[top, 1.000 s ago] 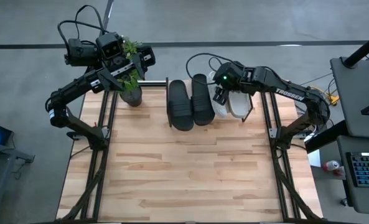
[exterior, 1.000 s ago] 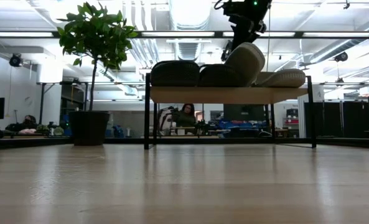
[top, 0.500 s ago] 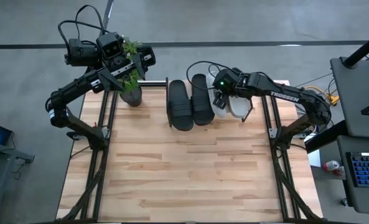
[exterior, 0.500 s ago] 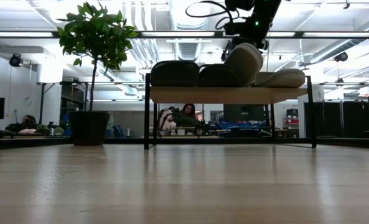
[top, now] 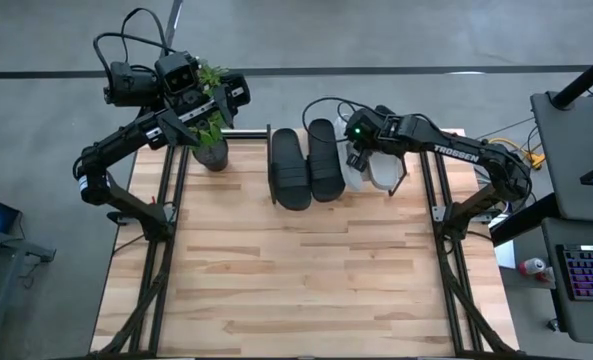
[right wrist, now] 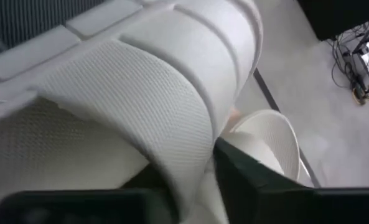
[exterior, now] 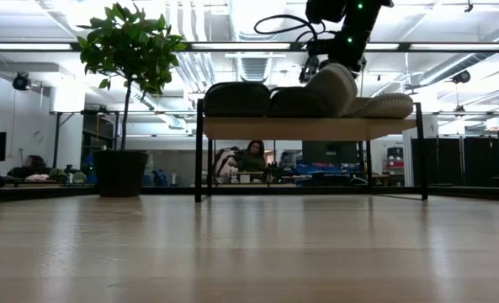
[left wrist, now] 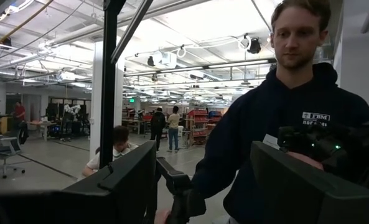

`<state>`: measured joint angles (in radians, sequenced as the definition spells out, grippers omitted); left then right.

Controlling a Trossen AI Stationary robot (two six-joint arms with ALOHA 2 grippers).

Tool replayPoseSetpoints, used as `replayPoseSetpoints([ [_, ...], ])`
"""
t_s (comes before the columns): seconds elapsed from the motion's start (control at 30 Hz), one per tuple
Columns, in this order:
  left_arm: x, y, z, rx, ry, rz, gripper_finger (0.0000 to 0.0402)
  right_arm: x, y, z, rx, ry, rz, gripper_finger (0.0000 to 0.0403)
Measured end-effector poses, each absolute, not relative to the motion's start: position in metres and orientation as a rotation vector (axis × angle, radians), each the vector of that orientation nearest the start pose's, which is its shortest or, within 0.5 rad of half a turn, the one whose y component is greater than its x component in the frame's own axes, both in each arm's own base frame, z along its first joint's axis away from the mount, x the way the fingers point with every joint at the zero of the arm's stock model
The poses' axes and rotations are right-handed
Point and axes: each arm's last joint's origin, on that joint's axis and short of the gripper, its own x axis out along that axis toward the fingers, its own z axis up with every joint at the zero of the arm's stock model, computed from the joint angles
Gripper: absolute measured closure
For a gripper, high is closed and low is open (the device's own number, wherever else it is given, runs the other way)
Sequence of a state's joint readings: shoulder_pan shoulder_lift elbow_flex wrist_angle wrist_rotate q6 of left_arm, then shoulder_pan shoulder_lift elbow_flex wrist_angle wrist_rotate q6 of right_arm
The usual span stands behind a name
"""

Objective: Pick and place slides into the shelf
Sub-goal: Adjust the slides on the shelf

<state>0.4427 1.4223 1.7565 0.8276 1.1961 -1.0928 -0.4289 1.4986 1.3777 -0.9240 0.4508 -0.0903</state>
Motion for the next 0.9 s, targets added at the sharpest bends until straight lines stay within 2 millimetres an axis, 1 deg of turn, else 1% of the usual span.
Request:
replayPoseSetpoints([
  [0.07,0.214,0.072,0.574,-0.128,-0.335,-0.956,0.0154,0.264,-0.135,0.315,-0.104,1.144,-0.731,0.0369],
  [0.1,0.214,0.072,0.574,-0.128,-0.335,-0.956,0.0154,0.263,-0.134,0.315,-0.113,1.159,-0.722,0.0381],
  [0.13,0.214,0.072,0.574,-0.128,-0.335,-0.956,0.0154,0.262,-0.134,0.315,-0.122,1.172,-0.718,0.0385],
  [0.3,0.216,0.073,0.572,-0.133,-0.333,-0.954,0.0154,0.254,-0.134,0.319,-0.172,1.208,-0.724,0.0388],
  [0.47,0.220,0.074,0.571,-0.140,-0.328,-0.953,0.0154,0.247,-0.137,0.329,-0.199,1.198,-0.732,0.0389],
  [0.57,0.220,0.075,0.570,-0.141,-0.327,-0.952,0.0154,0.245,-0.137,0.332,-0.244,1.223,-0.729,0.0390],
  [0.73,0.221,0.075,0.570,-0.143,-0.326,-0.953,0.0154,0.242,-0.136,0.330,-0.274,1.265,-0.698,0.0390],
  [0.9,0.220,0.075,0.570,-0.143,-0.327,-0.953,0.0154,0.243,-0.135,0.323,-0.276,1.304,-0.678,0.0390],
])
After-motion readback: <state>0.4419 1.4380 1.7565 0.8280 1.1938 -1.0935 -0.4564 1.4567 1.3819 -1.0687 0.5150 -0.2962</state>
